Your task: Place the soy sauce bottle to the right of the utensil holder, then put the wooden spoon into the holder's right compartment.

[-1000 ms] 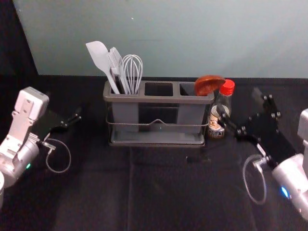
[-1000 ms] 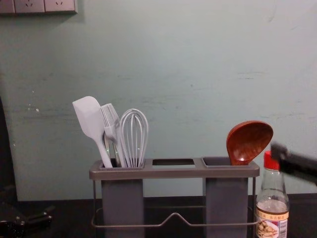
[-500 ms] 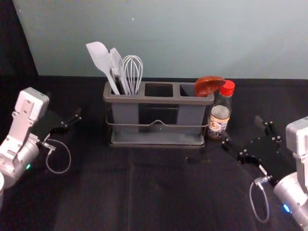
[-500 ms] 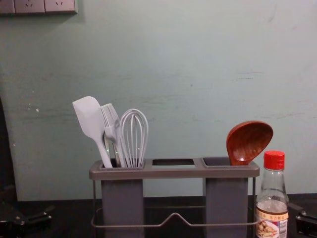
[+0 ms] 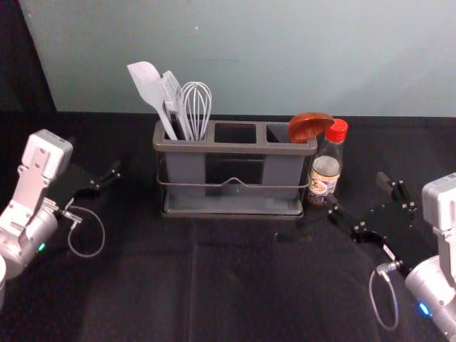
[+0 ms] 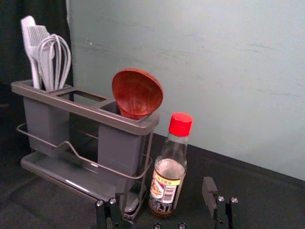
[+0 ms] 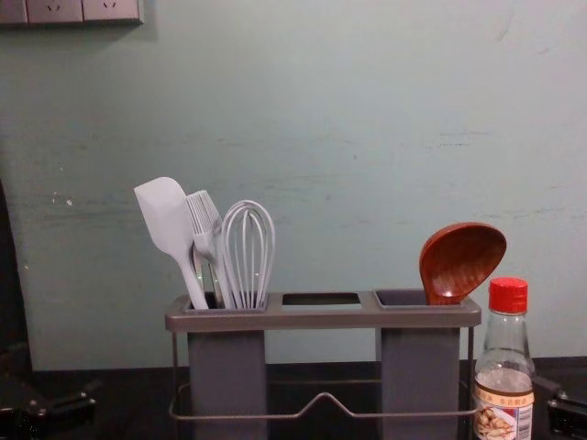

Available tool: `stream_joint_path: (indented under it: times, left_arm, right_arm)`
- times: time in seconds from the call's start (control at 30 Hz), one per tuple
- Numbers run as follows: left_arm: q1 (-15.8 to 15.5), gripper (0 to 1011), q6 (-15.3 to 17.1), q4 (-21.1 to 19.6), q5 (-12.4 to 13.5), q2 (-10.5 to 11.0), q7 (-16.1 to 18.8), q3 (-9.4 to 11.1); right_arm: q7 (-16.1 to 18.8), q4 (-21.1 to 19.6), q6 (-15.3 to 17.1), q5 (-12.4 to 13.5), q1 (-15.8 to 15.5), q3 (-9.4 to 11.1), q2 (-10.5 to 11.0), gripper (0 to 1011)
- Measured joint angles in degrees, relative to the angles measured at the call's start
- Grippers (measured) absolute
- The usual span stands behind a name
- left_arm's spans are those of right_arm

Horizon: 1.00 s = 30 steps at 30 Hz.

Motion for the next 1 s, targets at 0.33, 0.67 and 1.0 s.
stream_joint_path:
  times: [0.33,0.67,1.0]
  left_arm:
    - [0.0,1005,0.0,0.0,0.0,0.0,0.0,0.0]
    - [0.0,1005,0.0,0.0,0.0,0.0,0.0,0.0]
    - [0.0,1005,0.0,0.0,0.0,0.0,0.0,0.0]
  right_arm:
    - [-2.1,2.9,4.7,-5.2,1.3,-0.6,-0.1,1004]
    - [-3.1,9.7,8.0,-9.3,6.4,1.7,0.2,1004]
    - [-1.2,19.2,4.9,-11.0,15.9,1.5,-0.2,1004]
